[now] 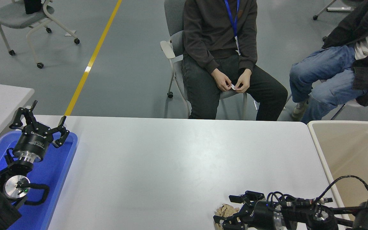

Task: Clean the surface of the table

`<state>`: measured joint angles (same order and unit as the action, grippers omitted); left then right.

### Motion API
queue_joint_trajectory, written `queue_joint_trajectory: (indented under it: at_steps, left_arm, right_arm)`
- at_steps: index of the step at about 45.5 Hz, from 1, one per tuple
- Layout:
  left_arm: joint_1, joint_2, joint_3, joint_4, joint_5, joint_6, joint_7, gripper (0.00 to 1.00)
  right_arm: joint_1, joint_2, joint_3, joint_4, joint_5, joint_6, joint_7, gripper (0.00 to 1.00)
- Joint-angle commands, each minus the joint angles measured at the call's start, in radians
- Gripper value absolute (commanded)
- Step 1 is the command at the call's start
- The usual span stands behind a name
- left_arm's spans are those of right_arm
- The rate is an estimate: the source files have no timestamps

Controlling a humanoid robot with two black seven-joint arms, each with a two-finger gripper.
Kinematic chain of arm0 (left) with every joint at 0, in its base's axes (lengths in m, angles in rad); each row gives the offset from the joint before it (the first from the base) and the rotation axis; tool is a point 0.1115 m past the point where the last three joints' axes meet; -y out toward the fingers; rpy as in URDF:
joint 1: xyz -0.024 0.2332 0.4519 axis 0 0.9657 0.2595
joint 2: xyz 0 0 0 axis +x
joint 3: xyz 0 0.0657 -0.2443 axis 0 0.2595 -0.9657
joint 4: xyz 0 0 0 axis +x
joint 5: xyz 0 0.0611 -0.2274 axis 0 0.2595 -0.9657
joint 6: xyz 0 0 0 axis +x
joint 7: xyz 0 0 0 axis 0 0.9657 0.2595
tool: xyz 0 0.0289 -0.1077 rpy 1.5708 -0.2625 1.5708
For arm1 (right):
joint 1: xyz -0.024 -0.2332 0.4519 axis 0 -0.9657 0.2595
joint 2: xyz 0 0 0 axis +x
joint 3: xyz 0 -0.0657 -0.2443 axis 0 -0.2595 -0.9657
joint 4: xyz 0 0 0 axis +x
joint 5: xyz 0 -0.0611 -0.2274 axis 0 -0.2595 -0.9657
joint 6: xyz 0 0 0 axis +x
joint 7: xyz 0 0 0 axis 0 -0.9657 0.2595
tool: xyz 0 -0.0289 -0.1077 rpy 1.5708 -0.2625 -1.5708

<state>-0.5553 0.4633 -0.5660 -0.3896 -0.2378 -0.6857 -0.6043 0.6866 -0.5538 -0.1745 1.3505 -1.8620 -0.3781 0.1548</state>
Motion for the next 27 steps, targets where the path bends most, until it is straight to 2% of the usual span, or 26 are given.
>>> queue_joint_trajectory:
  at_steps: [1, 11, 19, 27]
  left_arm:
    - [0.000, 0.000, 0.000, 0.000, 0.000, 0.000, 0.000, 1.00]
    - [0.000, 0.000, 0.000, 0.000, 0.000, 0.000, 0.000, 1.00]
    - [0.000, 0.000, 0.000, 0.000, 0.000, 0.000, 0.000, 1.00]
    - [0.000, 0.000, 0.000, 0.000, 0.000, 0.000, 0.001, 1.00]
  right_arm:
    - [-0.010, 0.038, -0.080, -0.060, -0.023, -0.139, 0.000, 0.98]
    - [-0.029, 0.052, -0.117, -0.123, -0.078, -0.238, 0.000, 0.98]
    - [-0.035, 0.121, -0.129, -0.220, -0.080, -0.326, 0.002, 0.97]
    - [-0.041, 0.138, -0.131, -0.238, -0.080, -0.341, 0.028, 0.98]
